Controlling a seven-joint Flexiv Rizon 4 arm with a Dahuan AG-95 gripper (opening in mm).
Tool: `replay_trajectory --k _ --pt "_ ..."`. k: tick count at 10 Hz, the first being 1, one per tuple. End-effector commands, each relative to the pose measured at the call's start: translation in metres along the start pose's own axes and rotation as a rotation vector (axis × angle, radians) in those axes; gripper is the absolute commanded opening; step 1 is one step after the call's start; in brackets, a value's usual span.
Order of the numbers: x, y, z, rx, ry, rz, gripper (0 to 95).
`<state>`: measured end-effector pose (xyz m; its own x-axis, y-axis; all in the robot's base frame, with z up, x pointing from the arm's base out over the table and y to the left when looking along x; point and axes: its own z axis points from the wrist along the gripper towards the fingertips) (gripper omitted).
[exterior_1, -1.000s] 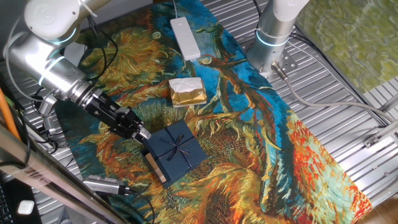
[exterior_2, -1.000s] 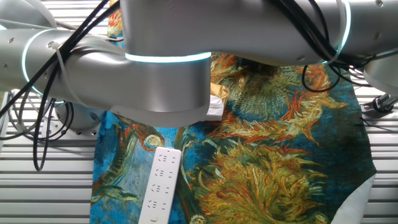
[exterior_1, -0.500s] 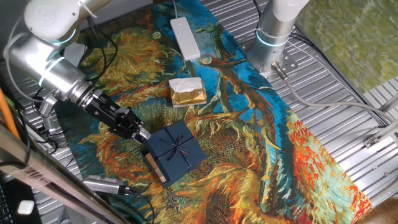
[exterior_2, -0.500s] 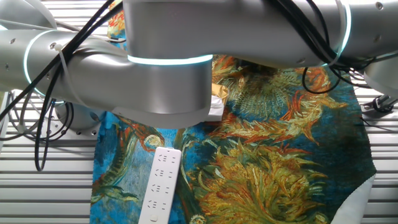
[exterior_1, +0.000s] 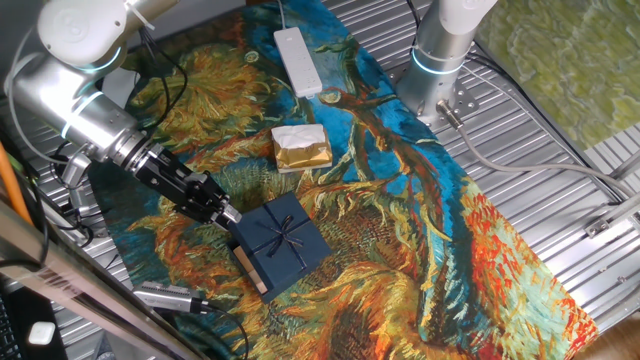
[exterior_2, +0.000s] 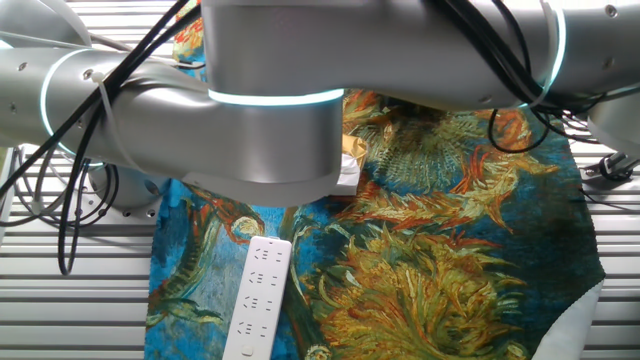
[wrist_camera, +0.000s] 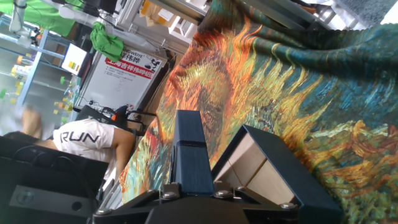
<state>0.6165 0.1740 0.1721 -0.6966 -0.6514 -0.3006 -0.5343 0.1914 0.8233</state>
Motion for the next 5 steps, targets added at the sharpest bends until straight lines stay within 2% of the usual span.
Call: replay_trajectory --k 1,5 --pt "0.0003 -0.0010 -0.0017 -0.004 0.003 0.000 0.0" --pt "0.0014 -0.0040 -0.0023 -0.006 0.004 -0.005 0.0"
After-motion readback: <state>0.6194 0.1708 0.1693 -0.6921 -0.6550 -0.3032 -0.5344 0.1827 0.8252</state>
